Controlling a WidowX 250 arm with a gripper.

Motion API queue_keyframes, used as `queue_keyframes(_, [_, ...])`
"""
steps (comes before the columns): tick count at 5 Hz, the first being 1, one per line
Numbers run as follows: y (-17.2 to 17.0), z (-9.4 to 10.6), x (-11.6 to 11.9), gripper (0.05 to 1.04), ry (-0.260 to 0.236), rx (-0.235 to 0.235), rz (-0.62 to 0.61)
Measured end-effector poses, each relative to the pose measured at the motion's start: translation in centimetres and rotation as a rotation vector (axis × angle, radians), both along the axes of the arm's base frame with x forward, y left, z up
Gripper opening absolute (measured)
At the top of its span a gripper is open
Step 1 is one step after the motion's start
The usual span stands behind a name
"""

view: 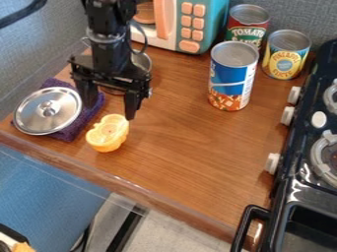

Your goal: Put the yellow pumpkin between silver pot and tomato can

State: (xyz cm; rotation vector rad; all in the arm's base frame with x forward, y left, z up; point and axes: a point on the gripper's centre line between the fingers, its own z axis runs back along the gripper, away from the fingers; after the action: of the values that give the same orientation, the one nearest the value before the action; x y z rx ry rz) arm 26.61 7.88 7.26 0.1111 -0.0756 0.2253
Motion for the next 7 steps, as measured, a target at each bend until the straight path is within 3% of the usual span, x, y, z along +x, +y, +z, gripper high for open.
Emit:
queue_keyframes(2, [-0.6, -4.2, 0.2, 1.001, 0.067, 0.02, 0.029])
queue_keyframes(3, [-0.7, -4.7, 0.3, 0.95, 0.072, 0.029, 0.044])
queue_keyframes(4, [-0.8, -5.0, 0.7, 0.751, 0.06, 0.025, 0.049])
queue_keyframes(5, [-0.8, -5.0, 0.3, 0.437, 0.075, 0.021, 0.047])
queue_keyframes(6, [-1.2, -3.0, 0.6, 0.194, 0.055, 0.015, 0.04])
queue_keyframes(7, [-1.5, -0.1, 4.5, 0.069, -0.059, -0.021, 0.069])
